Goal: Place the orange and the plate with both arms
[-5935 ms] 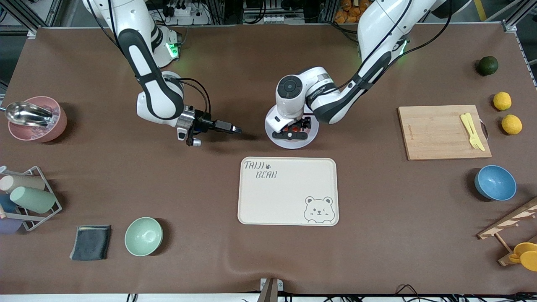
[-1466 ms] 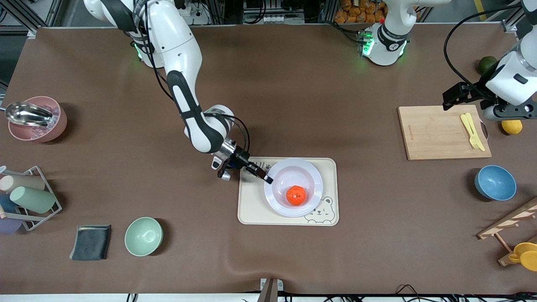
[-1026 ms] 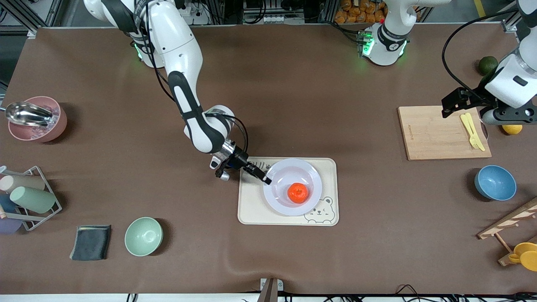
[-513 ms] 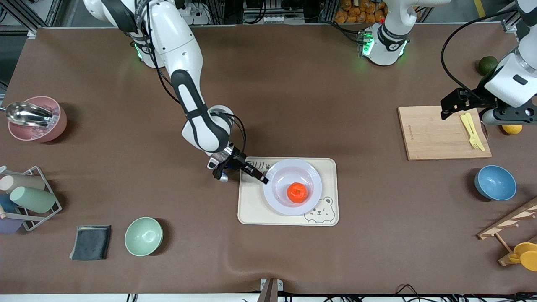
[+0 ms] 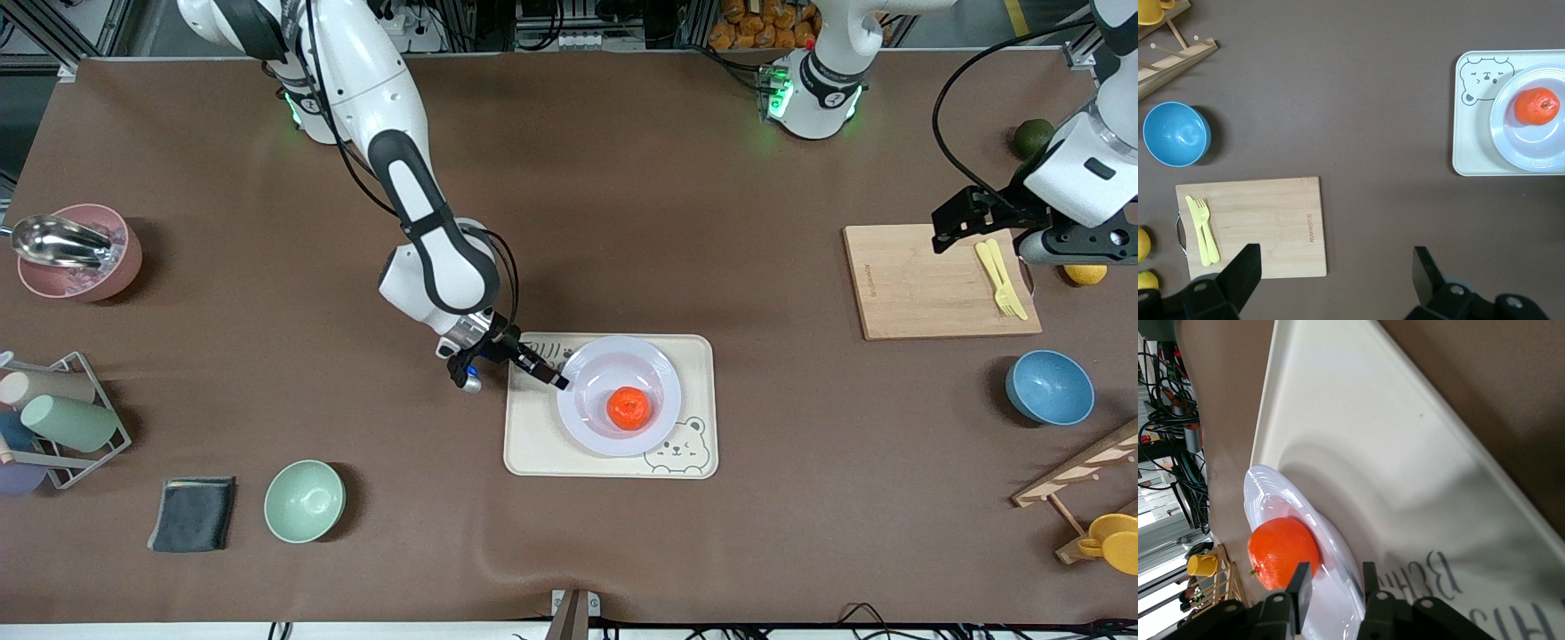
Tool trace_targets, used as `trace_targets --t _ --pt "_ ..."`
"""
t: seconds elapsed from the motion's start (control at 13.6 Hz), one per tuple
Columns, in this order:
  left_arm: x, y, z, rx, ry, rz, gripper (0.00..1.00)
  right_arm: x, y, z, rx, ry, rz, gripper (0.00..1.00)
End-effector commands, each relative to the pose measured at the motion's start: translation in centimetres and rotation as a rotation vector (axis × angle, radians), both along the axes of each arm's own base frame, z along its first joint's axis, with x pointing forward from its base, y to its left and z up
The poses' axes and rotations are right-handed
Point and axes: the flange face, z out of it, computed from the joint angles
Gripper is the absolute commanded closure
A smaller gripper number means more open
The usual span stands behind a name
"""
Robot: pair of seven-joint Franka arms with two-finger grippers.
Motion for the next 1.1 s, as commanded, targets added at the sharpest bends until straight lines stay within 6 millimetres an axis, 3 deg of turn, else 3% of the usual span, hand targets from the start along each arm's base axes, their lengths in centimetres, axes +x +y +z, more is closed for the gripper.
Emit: trace_targets --t 0.0,0.37,0.59,0.73,1.03 --pt "0.0 -0.2 0.7 -0.024 -0.012 -0.022 0.0 0.0 -1.7 3.2 -0.02 0.041 0.03 0.49" --pt "0.0 -0.1 0.6 -0.024 -0.011 -0.02 0.0 0.6 -5.6 6.7 -0.05 0.12 0.154 0.41" --pt "0.1 -0.1 0.5 -0.024 -0.009 -0.02 0.0 1.8 -10.4 10.5 -0.124 0.225 0.237 0.25" --pt "0.1 -0.1 0.5 -0.024 -0.009 -0.02 0.0 2.4 -13.1 12.6 -0.195 0.266 0.29 0.23" --pt "0.1 0.0 0.5 -0.024 -0.009 -0.019 0.0 3.3 -19.5 14.3 -0.256 0.323 0.332 0.0"
